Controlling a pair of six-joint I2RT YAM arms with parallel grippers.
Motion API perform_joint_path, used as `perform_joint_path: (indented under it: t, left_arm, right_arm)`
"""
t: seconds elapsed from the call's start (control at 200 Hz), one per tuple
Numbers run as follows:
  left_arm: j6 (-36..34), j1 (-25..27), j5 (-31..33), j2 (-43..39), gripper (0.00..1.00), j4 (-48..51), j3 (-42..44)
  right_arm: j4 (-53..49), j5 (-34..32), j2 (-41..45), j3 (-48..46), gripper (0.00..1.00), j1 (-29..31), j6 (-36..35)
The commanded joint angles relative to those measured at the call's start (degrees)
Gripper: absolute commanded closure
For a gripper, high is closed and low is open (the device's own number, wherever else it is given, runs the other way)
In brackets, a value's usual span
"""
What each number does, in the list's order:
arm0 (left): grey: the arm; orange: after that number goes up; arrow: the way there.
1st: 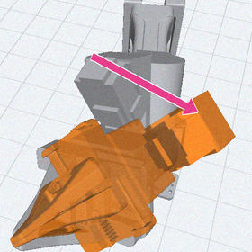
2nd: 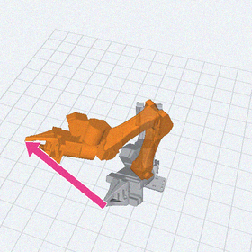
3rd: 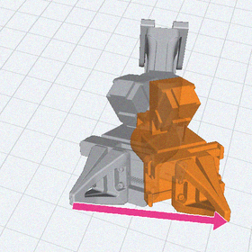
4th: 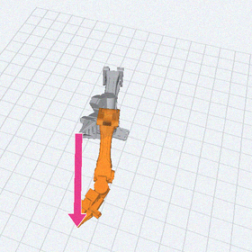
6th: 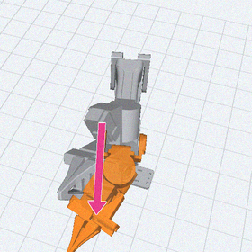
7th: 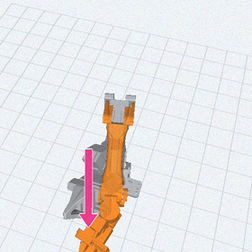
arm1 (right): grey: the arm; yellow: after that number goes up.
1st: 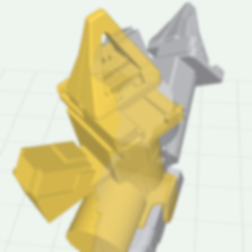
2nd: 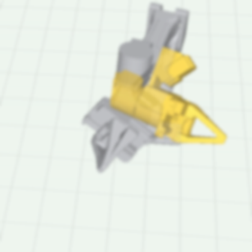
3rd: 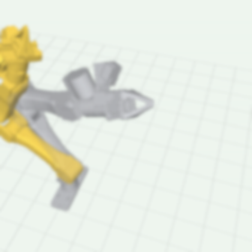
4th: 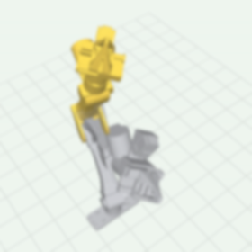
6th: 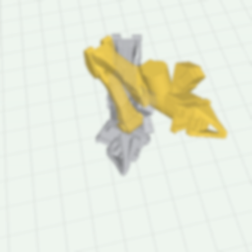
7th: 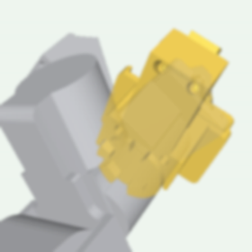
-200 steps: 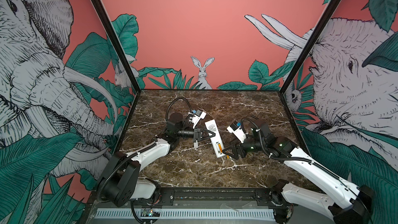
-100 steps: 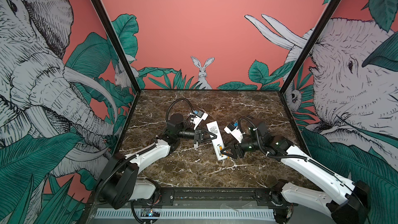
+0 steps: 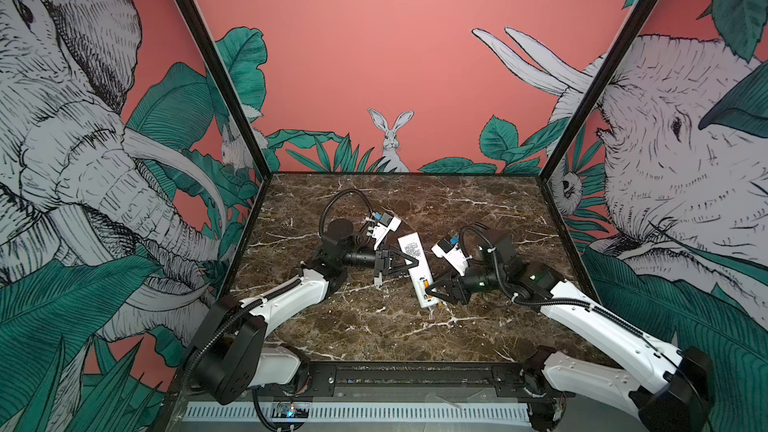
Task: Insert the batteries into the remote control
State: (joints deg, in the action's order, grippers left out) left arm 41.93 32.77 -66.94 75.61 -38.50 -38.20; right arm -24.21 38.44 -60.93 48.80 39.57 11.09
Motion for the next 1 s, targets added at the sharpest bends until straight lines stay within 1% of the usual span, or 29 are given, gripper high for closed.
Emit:
perform_joint_path:
  t: [0.0, 0.22, 0.62, 0.64, 0.65, 0.66, 0.705, 0.83, 0.995]
  left_arm:
    - [0.0, 0.5, -2.2, -3.0, 1.00, -1.5, -0.1]
    - [-2.0, 0.5, -2.0, -3.6, 1.00, 1.6, -0.6]
    - [-2.9, 0.5, -1.7, -3.9, 1.00, 2.8, -0.9]
    - [-3.0, 0.5, -1.7, -3.9, 1.00, 2.9, -0.9]
    - [-3.0, 0.5, -1.6, -3.9, 1.00, 3.0, -0.9]
    - [-3.0, 0.5, -1.6, -3.9, 1.00, 3.1, -1.0]
    - [-3.3, 0.5, -1.6, -4.0, 1.00, 3.6, -1.1]
    - [-4.3, 0.5, -1.1, -4.1, 1.00, 5.0, -1.2]
    - [-6.8, 0.4, 0.2, -4.2, 1.00, 8.6, -1.8]
  right_arm:
    - [0.9, -1.0, -0.6, -1.3, 0.58, -0.8, -1.1]
    - [0.8, -1.2, -0.6, -1.4, 0.57, -1.2, -1.1]
    - [0.2, -1.1, -0.5, -1.5, 0.61, -1.5, -1.9]
    - [0.1, -1.1, -0.5, -1.5, 0.62, -1.5, -1.8]
    - [0.2, -1.1, -0.5, -1.4, 0.67, -1.5, -1.9]
    - [0.2, -1.2, -0.5, -1.5, 0.68, -1.5, -1.8]
    - [0.2, -1.3, -0.5, -1.5, 0.70, -1.6, -1.9]
    - [0.2, -1.1, -0.4, -1.4, 0.65, -1.6, -1.9]
    - [0.5, -0.9, 0.1, -1.1, 0.49, -1.6, -1.5]
